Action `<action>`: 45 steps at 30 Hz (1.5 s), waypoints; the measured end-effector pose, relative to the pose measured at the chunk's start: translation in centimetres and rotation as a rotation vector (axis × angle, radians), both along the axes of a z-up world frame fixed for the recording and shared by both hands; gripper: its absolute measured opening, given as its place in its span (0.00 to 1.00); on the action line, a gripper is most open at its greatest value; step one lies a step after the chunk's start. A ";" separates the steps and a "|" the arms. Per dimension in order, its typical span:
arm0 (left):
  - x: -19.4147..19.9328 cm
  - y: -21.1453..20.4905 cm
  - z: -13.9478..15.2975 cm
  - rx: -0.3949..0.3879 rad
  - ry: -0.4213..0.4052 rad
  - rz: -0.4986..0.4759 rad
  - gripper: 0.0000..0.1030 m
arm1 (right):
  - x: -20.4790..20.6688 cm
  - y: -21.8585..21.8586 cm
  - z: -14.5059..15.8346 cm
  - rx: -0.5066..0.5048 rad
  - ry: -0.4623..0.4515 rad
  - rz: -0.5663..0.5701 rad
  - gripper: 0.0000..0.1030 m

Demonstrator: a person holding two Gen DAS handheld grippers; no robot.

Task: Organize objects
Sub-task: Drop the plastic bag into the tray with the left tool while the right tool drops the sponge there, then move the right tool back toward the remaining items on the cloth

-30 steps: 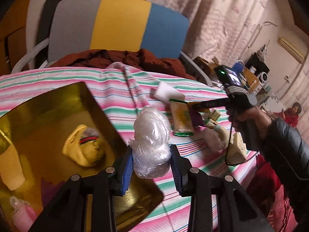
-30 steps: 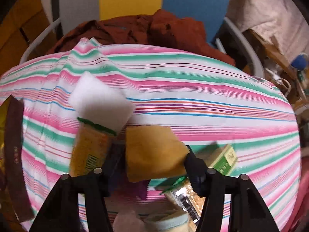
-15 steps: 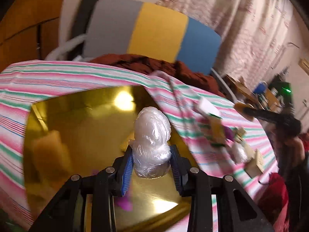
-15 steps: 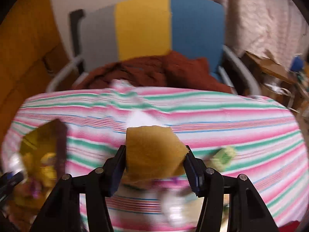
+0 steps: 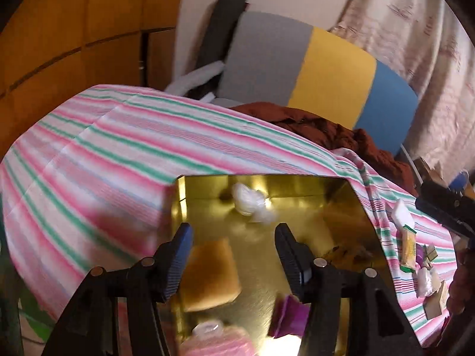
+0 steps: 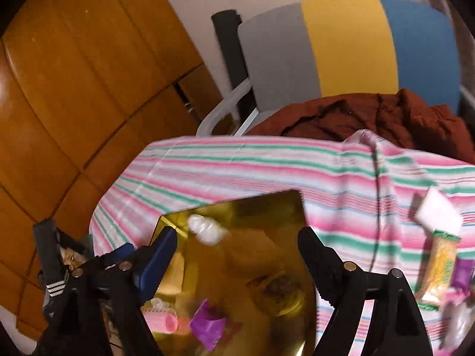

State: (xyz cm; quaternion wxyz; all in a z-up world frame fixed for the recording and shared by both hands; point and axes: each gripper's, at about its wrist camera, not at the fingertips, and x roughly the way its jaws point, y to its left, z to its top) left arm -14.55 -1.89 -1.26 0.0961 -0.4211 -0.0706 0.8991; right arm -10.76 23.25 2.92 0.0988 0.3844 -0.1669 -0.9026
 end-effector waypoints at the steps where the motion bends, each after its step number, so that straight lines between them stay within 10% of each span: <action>1: 0.5 -0.1 -0.2 0.006 -0.002 0.006 0.56 | 0.3 -0.5 -0.5 0.008 -0.009 0.007 0.82; 15: 7.1 0.7 -0.4 -0.057 0.083 0.007 0.56 | 7.5 -1.6 -2.0 0.211 0.028 -0.032 1.00; 45: 12.1 9.3 0.3 -0.140 0.111 -0.265 0.56 | 12.3 7.3 -2.4 0.390 -0.011 -0.198 1.00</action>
